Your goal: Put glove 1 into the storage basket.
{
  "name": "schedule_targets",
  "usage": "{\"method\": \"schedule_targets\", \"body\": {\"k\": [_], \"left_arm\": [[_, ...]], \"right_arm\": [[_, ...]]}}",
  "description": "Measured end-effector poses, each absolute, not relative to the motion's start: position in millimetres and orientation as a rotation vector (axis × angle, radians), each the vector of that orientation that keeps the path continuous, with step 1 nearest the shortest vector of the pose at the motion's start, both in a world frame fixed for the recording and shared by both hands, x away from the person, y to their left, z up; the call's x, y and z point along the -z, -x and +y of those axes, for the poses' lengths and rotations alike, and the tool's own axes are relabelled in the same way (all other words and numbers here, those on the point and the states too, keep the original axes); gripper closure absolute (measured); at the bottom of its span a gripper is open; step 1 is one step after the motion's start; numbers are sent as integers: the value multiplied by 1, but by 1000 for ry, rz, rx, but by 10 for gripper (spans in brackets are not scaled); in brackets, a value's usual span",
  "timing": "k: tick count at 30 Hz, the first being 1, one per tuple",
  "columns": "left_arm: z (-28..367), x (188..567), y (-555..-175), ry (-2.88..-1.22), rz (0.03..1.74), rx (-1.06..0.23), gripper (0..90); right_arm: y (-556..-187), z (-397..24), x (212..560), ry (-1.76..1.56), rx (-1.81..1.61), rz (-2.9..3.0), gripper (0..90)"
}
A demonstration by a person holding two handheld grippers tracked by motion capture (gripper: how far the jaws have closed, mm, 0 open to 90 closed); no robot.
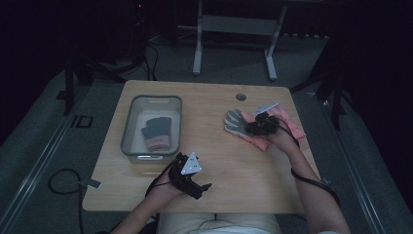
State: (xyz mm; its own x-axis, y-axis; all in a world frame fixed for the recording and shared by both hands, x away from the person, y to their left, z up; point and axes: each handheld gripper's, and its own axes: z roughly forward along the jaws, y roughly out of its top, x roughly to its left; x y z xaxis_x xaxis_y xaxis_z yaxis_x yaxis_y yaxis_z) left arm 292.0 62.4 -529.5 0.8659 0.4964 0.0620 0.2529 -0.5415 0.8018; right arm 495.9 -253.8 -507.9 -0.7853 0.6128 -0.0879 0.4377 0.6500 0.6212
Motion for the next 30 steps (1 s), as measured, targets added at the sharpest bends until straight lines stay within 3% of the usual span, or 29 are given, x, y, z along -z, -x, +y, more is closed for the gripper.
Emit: {"method": "schedule_targets", "body": {"k": [8,16,26,30], "left_arm": [[72,545,-282,-2124,578,-353,0],[76,553,-272,-2051,619,-374,0],[74,558,-270,-2067,629,-390,0],[73,556,-267,-2066,616,-438,0]], "right_arm": [[-500,-253,525,-813,-827,2636,686],[-493,-245,527,-1062,-837,2524,851],[-441,-215,453,-1255,-1040,2220,880],[-420,-198,439,-1370,-1112,2144,880]]}}
